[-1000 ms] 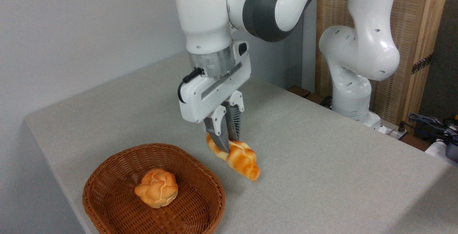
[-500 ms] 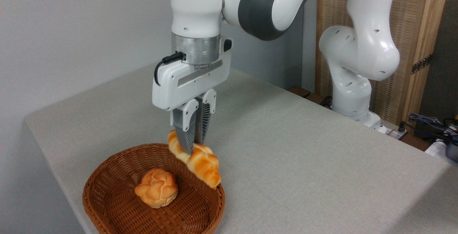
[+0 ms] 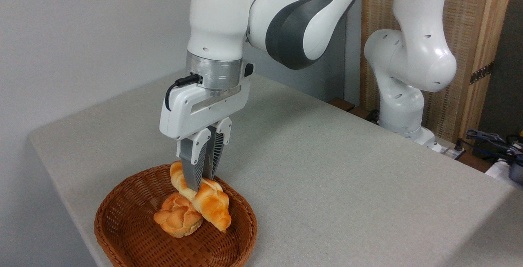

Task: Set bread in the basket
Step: 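Lower the roll into the basket beside the cream puff and release, then raise the open gripper up away from the basket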

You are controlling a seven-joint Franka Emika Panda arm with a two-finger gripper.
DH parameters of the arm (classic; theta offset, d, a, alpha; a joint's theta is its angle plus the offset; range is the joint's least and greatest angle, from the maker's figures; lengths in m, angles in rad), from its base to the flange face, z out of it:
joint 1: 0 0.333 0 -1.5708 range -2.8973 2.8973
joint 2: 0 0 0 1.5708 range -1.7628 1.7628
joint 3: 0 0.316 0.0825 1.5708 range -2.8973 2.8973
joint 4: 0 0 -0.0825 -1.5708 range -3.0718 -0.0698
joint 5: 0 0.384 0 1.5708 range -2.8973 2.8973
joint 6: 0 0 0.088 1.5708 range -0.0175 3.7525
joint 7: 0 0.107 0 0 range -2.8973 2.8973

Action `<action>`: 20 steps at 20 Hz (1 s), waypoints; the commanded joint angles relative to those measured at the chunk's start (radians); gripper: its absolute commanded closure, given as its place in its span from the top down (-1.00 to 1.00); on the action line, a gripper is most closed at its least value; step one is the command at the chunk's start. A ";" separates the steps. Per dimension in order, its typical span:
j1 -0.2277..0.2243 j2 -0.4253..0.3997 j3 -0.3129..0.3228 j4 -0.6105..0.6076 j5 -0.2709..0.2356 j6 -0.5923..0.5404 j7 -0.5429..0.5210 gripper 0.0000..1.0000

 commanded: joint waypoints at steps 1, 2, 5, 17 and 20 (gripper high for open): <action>-0.003 0.003 0.007 0.013 -0.022 0.002 0.004 0.99; -0.003 0.003 0.007 0.013 -0.022 0.002 0.003 0.99; -0.003 0.003 0.007 0.013 -0.022 0.002 0.003 0.99; -0.005 -0.007 -0.048 0.190 -0.031 -0.308 -0.648 0.99; -0.005 -0.010 -0.058 0.201 -0.028 -0.311 -0.906 0.99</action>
